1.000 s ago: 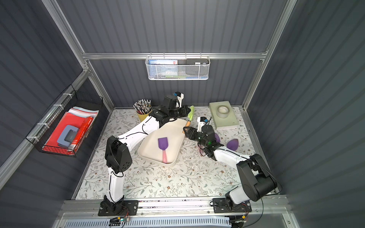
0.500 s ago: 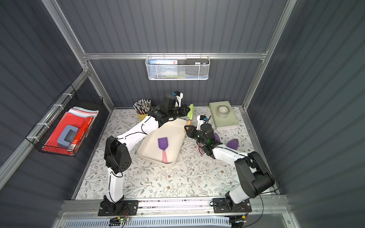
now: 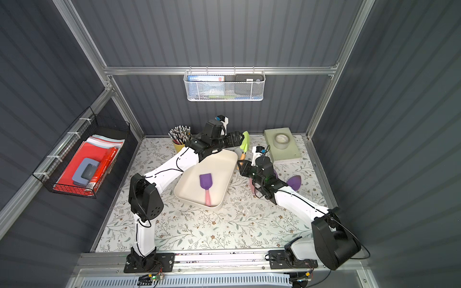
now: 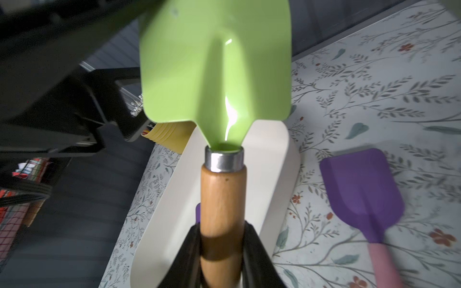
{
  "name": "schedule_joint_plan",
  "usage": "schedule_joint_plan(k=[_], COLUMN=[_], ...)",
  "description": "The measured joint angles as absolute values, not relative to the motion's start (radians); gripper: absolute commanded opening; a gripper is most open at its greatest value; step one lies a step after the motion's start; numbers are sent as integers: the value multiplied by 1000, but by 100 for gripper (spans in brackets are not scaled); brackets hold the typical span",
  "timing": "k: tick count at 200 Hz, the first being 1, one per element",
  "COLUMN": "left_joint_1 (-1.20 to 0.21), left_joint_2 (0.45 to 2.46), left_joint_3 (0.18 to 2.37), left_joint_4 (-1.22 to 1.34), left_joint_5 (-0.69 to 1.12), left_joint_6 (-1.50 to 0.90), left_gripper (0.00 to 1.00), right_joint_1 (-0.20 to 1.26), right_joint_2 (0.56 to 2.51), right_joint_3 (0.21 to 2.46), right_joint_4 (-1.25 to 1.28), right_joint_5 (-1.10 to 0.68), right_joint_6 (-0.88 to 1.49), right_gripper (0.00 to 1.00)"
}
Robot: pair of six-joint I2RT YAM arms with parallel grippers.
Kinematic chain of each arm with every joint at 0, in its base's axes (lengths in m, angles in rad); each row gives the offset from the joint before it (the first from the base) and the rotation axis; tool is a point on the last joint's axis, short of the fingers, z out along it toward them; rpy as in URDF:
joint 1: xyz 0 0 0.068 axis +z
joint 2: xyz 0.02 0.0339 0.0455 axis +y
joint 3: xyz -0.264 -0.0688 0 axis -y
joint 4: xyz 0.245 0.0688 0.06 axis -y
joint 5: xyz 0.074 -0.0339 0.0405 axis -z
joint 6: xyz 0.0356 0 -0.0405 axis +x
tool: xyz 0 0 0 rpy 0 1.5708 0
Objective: Take the shovel out of the storage box
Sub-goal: Pick up the shovel from the storage box, then place the shovel at the center of the board.
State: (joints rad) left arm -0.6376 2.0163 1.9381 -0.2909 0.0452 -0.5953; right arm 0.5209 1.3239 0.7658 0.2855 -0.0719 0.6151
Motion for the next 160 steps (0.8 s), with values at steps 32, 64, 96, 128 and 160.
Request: schedule_joint_plan(k=[32,64,96,128,160], left_joint_1=[-594,-516,-485,-497,-501], left_joint_2=[1953,1878,1869,1875,1875], left_joint_3=[1919,1829,1760,1735,1724], left_joint_4=[-315,-313,-310,-311,-307], left_joint_5=[-14,-30,-31,-20,-16], left_joint_6=[-581,-580,-580,-580,-580], left_gripper=[99,99,99,99,99], right_joint_1=[501,442,379,355,355], right_joint_2=[1279,1301,1385,1544,1615], right_joint_3=[722,715,718,768,793], right_joint_4=[178,51,-3,-79,-92], right_joint_5=[9,58,66,58,56], right_joint_6=[597,586,540,480,447], right_gripper=[0,0,0,0,0])
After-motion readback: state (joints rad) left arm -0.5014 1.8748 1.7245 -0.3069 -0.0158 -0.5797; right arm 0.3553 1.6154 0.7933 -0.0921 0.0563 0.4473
